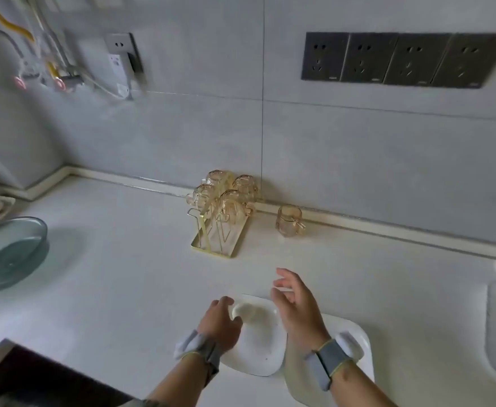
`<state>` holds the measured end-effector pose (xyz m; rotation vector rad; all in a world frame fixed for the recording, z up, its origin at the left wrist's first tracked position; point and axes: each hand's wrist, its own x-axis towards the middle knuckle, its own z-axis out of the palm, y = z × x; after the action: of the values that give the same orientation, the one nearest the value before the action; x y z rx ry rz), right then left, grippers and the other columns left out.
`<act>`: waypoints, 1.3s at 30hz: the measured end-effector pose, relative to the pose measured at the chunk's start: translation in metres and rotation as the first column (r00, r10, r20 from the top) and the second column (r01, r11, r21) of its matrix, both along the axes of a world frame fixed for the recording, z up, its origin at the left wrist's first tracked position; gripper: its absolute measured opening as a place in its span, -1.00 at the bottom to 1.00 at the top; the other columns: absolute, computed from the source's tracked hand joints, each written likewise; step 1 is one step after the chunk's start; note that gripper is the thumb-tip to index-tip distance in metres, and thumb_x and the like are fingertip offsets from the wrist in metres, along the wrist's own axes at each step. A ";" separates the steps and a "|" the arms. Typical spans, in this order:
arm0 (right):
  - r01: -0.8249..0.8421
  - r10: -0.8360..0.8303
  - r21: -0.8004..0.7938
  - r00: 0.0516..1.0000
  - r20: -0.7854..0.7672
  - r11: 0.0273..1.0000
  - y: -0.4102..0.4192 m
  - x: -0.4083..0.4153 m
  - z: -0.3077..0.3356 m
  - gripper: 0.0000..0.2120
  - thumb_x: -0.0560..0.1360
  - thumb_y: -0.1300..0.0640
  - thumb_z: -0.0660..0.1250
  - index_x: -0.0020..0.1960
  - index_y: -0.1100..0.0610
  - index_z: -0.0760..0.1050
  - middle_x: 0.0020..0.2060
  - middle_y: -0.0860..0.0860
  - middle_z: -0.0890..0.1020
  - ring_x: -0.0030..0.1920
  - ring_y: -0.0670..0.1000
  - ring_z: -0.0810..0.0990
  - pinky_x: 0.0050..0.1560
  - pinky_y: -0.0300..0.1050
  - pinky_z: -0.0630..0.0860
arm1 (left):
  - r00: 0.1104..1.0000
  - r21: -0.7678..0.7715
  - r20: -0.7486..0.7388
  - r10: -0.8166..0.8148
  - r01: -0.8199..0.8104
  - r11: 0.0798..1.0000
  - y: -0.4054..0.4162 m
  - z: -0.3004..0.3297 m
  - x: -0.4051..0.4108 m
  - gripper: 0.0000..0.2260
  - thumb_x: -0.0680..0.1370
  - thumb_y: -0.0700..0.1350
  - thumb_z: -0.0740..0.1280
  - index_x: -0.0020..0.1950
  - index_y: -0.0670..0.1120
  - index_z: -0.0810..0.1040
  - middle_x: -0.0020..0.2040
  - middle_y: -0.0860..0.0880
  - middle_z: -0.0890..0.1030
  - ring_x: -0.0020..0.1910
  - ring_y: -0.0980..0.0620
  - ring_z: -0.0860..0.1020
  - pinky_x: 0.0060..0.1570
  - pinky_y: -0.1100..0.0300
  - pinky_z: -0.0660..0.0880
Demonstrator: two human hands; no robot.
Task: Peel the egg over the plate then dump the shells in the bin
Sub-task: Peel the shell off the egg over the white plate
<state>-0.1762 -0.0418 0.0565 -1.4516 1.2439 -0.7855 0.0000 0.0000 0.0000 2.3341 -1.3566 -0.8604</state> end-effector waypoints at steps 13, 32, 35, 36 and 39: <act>0.019 0.024 0.191 0.975 -0.222 0.981 0.009 0.003 -0.037 -0.79 0.57 0.11 0.24 0.15 -0.05 0.55 -0.17 -0.01 0.66 -0.10 -0.03 0.66 0.04 0.00 0.61 | 0.958 0.102 0.068 -0.280 0.272 0.957 -0.030 -0.038 0.008 -0.58 0.44 0.02 0.31 0.29 0.15 0.37 0.19 0.04 0.49 0.05 -0.07 0.57 -0.01 0.09 0.54; 0.072 -0.088 0.148 0.990 0.109 0.986 -0.002 0.028 0.013 -0.77 0.60 0.23 0.24 0.08 0.01 0.65 -0.24 0.00 0.70 -0.30 0.00 0.64 -0.25 -0.12 0.59 | 0.077 0.093 -0.992 0.103 -0.124 0.988 -0.007 0.055 0.025 -0.63 0.33 -0.17 0.48 0.06 -0.23 0.50 -0.04 -0.31 0.59 -0.22 -0.15 0.60 -0.12 0.06 0.59; 0.030 -0.048 0.106 0.985 0.168 0.994 -0.001 0.032 0.025 -0.76 0.62 0.26 0.24 0.10 0.09 0.66 -0.27 -0.04 0.68 -0.29 0.01 0.62 -0.25 -0.15 0.58 | -0.008 0.121 -0.993 0.121 -0.122 0.985 -0.005 0.063 0.027 -0.68 0.40 -0.15 0.41 0.09 -0.28 0.52 -0.01 -0.33 0.60 -0.24 -0.11 0.60 -0.15 0.08 0.60; 0.022 -0.040 0.100 0.982 0.186 0.995 -0.001 0.033 0.028 -0.76 0.62 0.27 0.24 0.10 0.09 0.67 -0.27 -0.05 0.67 -0.28 0.00 0.62 -0.25 -0.16 0.58 | -0.024 0.135 -0.991 0.133 -0.130 0.982 -0.006 0.064 0.028 -0.68 0.41 -0.15 0.38 0.10 -0.28 0.54 -0.01 -0.33 0.61 -0.25 -0.10 0.61 -0.16 0.09 0.61; 0.008 -0.029 0.095 0.974 0.226 0.995 0.000 0.033 0.033 -0.77 0.60 0.25 0.28 0.10 0.07 0.68 -0.26 -0.04 0.67 -0.25 -0.01 0.62 -0.24 -0.17 0.57 | -0.053 0.171 -0.985 0.165 -0.137 0.976 -0.008 0.065 0.031 -0.70 0.41 -0.18 0.41 0.08 -0.32 0.60 -0.05 -0.29 0.63 -0.27 -0.09 0.63 -0.18 0.10 0.63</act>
<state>-0.1435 -0.0421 0.0898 -1.2388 1.1056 -0.8691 0.0311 -0.0081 0.0653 0.9764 -0.3022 -1.9066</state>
